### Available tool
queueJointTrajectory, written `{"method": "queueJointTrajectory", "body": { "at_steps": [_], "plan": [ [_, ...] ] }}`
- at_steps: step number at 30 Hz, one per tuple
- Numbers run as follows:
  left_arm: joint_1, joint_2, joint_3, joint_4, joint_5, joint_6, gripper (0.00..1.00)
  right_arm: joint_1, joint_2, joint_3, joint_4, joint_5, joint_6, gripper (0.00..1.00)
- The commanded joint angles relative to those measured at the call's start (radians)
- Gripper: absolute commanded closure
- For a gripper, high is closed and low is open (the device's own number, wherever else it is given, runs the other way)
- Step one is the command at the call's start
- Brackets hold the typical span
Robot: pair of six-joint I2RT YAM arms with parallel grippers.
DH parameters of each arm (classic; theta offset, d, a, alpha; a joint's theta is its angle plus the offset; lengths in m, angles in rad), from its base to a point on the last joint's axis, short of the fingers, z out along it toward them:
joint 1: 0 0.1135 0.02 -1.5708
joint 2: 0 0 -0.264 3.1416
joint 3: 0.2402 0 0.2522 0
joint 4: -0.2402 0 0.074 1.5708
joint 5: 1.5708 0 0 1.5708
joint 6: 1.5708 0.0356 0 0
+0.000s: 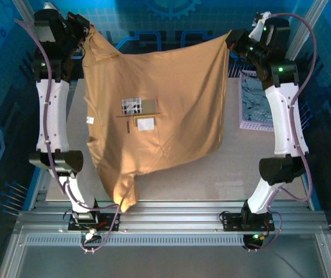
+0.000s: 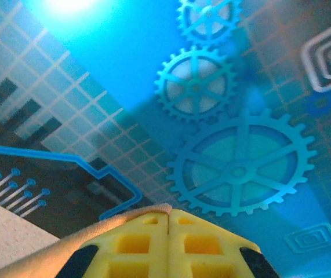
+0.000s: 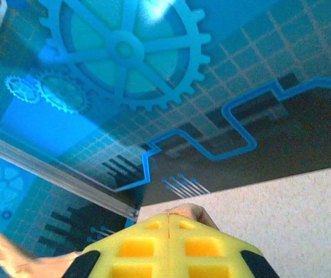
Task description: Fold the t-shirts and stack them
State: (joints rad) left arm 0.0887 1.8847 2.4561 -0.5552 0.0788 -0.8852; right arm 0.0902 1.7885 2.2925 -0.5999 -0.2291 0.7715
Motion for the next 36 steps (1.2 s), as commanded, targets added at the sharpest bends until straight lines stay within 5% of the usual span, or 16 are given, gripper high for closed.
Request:
{"method": "queueJointTrajectory", "body": {
  "at_steps": [1,6,10,14,20,24,29,36],
  "plan": [
    [0.054,-0.042,0.168,0.157,0.177,-0.130,1.00,-0.038,0.017,0.183,0.048,-0.032,0.033,1.00],
    [0.114,-0.077,0.223,0.296,0.234,-0.279,1.00,-0.106,0.074,0.340,0.048,-0.052,0.112,1.00],
    [0.119,-0.193,0.154,0.235,0.270,-0.276,1.00,-0.148,0.066,0.345,0.029,-0.088,0.147,1.00],
    [0.052,-0.488,-0.386,0.251,0.262,-0.250,1.00,-0.131,0.001,0.171,-0.045,-0.131,0.070,1.00],
    [-0.084,-0.916,-1.280,0.183,0.136,-0.278,1.00,-0.029,-0.238,-0.612,0.073,-0.046,0.020,1.00],
    [-0.206,-1.000,-1.692,0.186,0.149,-0.339,1.00,0.038,-0.233,-0.989,0.149,-0.019,0.035,1.00],
    [-0.301,-0.978,-1.937,0.131,0.128,-0.397,1.00,0.091,-0.051,-1.099,0.030,-0.016,0.071,1.00],
    [-0.342,-1.001,-2.002,0.018,0.111,-0.453,1.00,0.104,0.058,-1.092,-0.070,0.092,0.034,1.00]
  ]
}}
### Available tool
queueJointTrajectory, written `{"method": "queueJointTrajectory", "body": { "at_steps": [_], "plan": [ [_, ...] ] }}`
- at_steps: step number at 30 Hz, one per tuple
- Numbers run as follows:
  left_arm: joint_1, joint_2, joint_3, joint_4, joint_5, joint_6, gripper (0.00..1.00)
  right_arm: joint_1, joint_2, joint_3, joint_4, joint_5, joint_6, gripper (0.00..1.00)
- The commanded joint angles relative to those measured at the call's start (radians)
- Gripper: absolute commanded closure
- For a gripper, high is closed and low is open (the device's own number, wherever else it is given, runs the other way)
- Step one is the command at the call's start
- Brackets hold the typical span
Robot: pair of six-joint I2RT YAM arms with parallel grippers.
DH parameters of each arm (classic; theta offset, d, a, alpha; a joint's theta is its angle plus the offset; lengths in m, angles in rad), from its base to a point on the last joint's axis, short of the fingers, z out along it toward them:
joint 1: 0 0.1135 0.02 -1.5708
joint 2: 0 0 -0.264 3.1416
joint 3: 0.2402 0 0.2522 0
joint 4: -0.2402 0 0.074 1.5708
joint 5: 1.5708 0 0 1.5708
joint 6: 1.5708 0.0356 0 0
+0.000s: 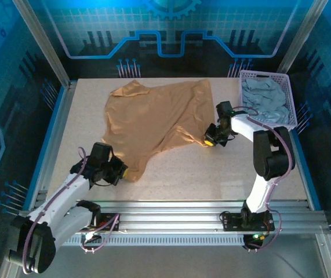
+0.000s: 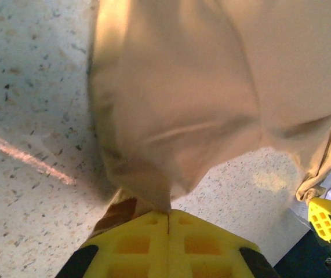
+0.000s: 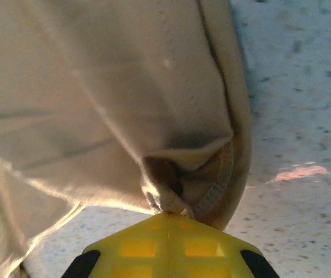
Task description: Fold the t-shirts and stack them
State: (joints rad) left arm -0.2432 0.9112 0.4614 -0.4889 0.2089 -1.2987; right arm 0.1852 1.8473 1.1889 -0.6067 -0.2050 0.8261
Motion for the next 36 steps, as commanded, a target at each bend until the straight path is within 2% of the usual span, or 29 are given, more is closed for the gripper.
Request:
{"method": "queueJointTrajectory", "body": {
  "at_steps": [1,6,12,16,20,25,29,33,36],
  "plan": [
    [-0.010,-0.035,-0.004,-0.064,-0.025,-0.043,1.00,0.008,-0.003,0.016,-0.080,0.090,-0.030,1.00],
    [-0.010,-0.059,0.047,-0.140,-0.062,-0.050,1.00,-0.002,-0.064,0.023,-0.139,0.193,-0.063,1.00],
    [-0.010,-0.096,0.169,-0.313,-0.105,-0.031,1.00,-0.042,-0.199,0.012,-0.197,0.286,-0.107,1.00],
    [-0.010,-0.132,0.228,-0.452,-0.135,-0.016,1.00,-0.070,-0.257,-0.002,-0.231,0.307,-0.142,1.00],
    [-0.010,-0.153,0.223,-0.523,-0.103,-0.041,1.00,-0.091,-0.296,-0.045,-0.249,0.313,-0.147,1.00],
    [-0.010,-0.189,0.187,-0.524,-0.086,-0.079,1.00,-0.083,-0.394,-0.084,-0.310,0.399,-0.109,1.00],
    [-0.010,-0.155,0.121,-0.436,-0.061,-0.092,1.00,-0.047,-0.476,-0.164,-0.318,0.481,-0.071,1.00],
    [-0.011,-0.109,0.087,-0.364,-0.058,-0.095,1.00,-0.054,-0.418,-0.247,-0.291,0.435,-0.035,1.00],
    [-0.011,-0.088,0.099,-0.350,-0.060,-0.090,1.00,-0.046,-0.373,-0.243,-0.273,0.411,-0.029,1.00]
  ]
}}
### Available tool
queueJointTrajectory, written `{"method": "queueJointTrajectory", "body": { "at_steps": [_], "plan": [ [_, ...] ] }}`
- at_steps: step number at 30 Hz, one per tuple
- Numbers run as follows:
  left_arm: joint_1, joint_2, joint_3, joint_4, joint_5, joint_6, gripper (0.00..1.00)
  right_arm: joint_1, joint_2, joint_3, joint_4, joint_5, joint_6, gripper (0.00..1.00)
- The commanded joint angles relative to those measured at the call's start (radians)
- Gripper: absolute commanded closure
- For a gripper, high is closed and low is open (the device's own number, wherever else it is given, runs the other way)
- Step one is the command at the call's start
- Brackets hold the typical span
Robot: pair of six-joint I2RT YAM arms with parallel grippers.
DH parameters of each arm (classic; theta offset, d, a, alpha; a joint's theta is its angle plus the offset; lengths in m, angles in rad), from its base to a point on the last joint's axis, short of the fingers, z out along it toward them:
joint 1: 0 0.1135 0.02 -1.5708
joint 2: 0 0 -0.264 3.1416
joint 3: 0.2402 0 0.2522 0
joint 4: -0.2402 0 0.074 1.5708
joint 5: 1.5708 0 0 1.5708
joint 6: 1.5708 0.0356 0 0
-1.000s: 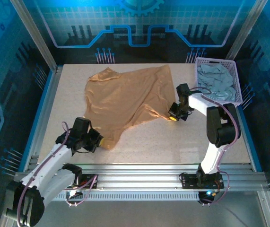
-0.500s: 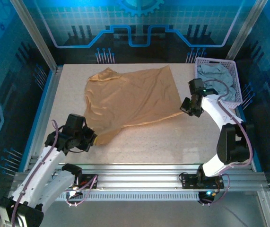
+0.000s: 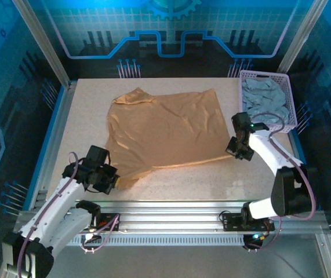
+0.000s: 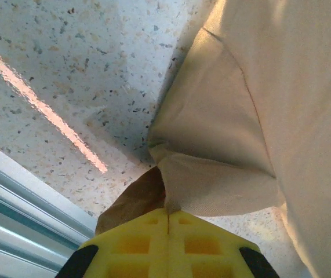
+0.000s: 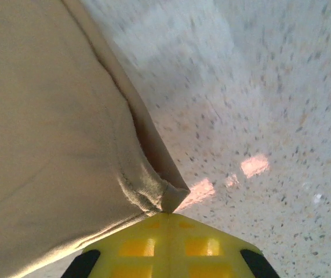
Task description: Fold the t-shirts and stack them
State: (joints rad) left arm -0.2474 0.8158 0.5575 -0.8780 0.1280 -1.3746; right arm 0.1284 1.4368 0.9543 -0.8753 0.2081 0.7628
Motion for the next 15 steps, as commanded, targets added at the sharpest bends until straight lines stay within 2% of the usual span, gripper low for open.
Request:
{"method": "queueJointTrajectory", "body": {
  "at_steps": [1,7,11,15],
  "plan": [
    [-0.008,0.011,0.009,0.039,0.021,-0.010,1.00,0.017,0.047,-0.001,-0.001,0.001,0.031,1.00],
    [-0.006,0.036,0.057,0.020,-0.013,0.014,1.00,0.021,0.097,0.066,-0.019,0.048,0.012,1.00],
    [0.001,0.058,0.153,-0.041,-0.122,0.076,1.00,0.022,0.088,0.086,-0.019,0.048,0.015,1.00],
    [0.064,0.124,0.238,-0.004,-0.148,0.161,1.00,0.032,0.076,0.114,0.011,0.013,-0.002,1.00]
  ]
}}
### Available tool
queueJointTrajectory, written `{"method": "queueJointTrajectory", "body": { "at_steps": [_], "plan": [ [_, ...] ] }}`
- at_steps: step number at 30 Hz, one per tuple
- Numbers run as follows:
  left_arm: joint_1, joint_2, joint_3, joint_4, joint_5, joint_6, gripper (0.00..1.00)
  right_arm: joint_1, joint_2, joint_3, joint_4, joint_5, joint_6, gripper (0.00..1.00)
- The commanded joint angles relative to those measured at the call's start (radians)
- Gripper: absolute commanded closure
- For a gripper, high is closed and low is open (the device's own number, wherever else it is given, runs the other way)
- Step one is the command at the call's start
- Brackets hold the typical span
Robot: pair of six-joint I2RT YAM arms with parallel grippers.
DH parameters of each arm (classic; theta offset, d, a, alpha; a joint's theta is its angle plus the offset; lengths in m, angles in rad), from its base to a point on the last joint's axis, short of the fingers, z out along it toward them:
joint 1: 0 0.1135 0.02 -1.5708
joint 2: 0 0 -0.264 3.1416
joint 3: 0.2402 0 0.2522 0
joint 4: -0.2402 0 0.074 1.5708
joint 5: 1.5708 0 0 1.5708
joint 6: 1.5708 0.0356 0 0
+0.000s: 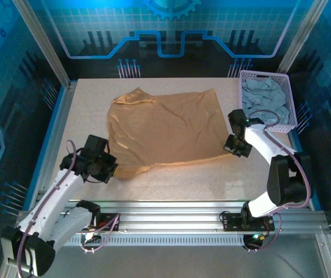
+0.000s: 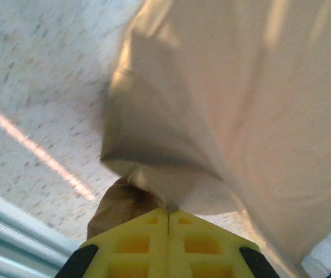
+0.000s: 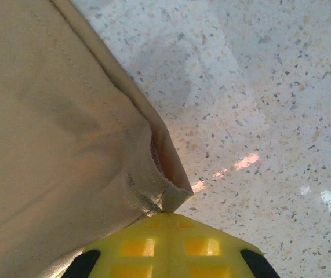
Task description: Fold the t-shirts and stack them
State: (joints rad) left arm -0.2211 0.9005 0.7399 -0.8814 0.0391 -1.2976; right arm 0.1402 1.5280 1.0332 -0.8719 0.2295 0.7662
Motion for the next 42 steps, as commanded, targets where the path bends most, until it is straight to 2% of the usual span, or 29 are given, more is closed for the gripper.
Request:
{"method": "queueJointTrajectory", "body": {
  "at_steps": [1,4,7,12,16,19,23,26,30,35,38,42],
  "plan": [
    [0.069,0.067,0.072,0.025,-0.043,0.099,1.00,0.022,-0.012,0.047,0.020,-0.018,-0.012,1.00],
    [0.156,0.166,0.139,0.106,0.016,0.148,1.00,0.018,0.028,0.124,0.031,-0.030,-0.038,1.00],
    [0.218,0.274,0.286,0.133,0.037,0.209,1.00,0.005,0.072,0.252,0.024,-0.036,-0.065,1.00],
    [0.231,0.378,0.632,0.075,-0.020,0.300,1.00,0.007,0.051,0.492,0.024,-0.006,-0.090,1.00],
    [0.208,0.265,0.745,0.058,-0.131,0.312,1.00,0.022,-0.116,0.490,0.090,-0.015,-0.091,1.00],
    [0.163,0.094,0.685,0.080,-0.229,0.302,1.00,0.040,-0.278,0.414,0.086,-0.006,-0.076,1.00],
    [0.120,-0.116,0.567,0.159,-0.288,0.270,1.00,0.070,-0.537,0.301,0.086,0.026,-0.029,1.00],
    [0.121,-0.114,0.613,0.210,-0.337,0.315,1.00,0.079,-0.574,0.351,0.059,0.042,-0.028,1.00],
    [0.128,0.114,0.785,0.226,-0.327,0.333,1.00,0.079,-0.450,0.456,0.097,0.028,-0.057,1.00],
    [0.182,0.568,1.138,0.162,-0.132,0.290,1.00,0.049,-0.155,0.652,0.142,-0.039,-0.043,1.00],
    [0.222,0.779,1.325,0.219,-0.016,0.294,1.00,0.007,0.012,0.773,0.197,-0.121,-0.046,1.00],
    [0.276,0.983,1.647,0.249,0.113,0.291,1.00,-0.047,0.197,1.008,0.193,-0.198,-0.080,1.00]
  ]
}}
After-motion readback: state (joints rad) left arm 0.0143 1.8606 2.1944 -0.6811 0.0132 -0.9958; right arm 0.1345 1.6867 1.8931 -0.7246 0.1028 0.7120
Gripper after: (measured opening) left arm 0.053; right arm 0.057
